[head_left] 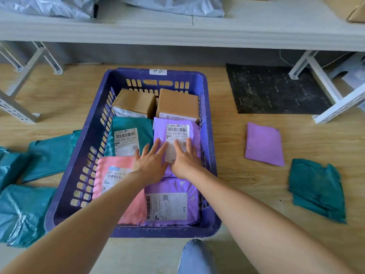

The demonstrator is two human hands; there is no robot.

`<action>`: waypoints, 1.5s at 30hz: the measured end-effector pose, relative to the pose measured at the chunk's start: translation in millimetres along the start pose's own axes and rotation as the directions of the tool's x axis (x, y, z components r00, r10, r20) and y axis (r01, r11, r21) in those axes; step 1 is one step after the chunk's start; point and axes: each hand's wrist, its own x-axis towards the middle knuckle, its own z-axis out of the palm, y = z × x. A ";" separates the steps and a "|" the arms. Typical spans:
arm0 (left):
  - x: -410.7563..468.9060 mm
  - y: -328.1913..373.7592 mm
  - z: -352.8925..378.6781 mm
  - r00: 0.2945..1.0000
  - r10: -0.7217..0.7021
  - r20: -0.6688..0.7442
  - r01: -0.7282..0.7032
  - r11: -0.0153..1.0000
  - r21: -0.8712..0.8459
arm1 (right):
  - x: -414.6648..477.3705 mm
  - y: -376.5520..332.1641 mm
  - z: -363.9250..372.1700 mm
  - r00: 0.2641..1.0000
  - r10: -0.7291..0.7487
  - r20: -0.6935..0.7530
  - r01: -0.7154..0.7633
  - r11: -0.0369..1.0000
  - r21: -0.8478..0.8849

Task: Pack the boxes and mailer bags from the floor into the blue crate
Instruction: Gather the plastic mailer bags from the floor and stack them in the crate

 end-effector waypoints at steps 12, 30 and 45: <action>4.3 50.8 -49.7 0.948 0.051 -0.313 -0.157 0.934 -0.323 | -36.8 17.8 -68.8 0.893 -0.216 -0.396 0.375 0.842 0.388; 36.9 347.4 0.9 0.842 0.524 -0.128 -0.539 0.828 -0.158 | -90.2 333.5 -120.2 0.737 0.331 -0.589 0.044 0.846 0.531; 96.3 440.2 165.7 0.757 0.568 0.323 -0.584 0.810 -0.055 | -71.4 527.1 -36.2 0.640 0.691 -0.336 -0.275 0.615 0.739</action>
